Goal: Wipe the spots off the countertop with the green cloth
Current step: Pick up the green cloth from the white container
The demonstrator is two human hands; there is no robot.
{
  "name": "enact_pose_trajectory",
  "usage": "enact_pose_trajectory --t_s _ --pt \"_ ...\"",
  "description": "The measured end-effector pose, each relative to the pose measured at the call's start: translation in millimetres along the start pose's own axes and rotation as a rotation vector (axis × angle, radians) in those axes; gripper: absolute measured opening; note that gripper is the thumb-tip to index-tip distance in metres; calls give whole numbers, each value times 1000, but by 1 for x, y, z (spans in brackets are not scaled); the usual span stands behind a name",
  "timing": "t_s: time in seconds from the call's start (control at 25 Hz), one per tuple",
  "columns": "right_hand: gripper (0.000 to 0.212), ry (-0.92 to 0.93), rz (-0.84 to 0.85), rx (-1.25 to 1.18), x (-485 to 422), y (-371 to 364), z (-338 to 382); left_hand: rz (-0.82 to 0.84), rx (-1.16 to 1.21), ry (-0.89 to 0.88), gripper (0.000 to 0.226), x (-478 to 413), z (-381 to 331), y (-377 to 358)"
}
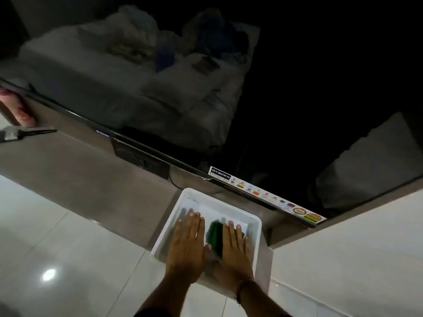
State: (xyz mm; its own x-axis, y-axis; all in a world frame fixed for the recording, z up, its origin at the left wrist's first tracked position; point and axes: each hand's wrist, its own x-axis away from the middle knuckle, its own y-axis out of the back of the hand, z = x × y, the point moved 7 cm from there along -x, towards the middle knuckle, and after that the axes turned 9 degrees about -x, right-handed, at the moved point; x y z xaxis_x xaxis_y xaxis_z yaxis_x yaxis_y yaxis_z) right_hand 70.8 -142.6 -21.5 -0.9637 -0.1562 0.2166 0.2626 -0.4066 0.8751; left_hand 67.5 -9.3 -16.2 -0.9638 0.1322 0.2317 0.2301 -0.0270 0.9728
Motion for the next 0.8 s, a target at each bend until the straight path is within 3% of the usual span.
enact_pose_trajectory --t_s 0.16,0.44,0.6,0.72,0.8 --pt "86 -25 60 93 -18 -15 -20 -23 -6 17 75 -16 18 -7" --pt "81 -16 -17 84 -23 -25 -25 8 -91 1 75 -19 20 -2" --pt "82 88 -117 71 3 3 -11 22 -124 -16 77 3 9 18" --pt "96 81 -204 37 47 44 -19 -9 -126 -48 80 25 -18 43" --pt "103 52 -246 30 90 77 -41 -11 -129 -116 100 45 -59 62"
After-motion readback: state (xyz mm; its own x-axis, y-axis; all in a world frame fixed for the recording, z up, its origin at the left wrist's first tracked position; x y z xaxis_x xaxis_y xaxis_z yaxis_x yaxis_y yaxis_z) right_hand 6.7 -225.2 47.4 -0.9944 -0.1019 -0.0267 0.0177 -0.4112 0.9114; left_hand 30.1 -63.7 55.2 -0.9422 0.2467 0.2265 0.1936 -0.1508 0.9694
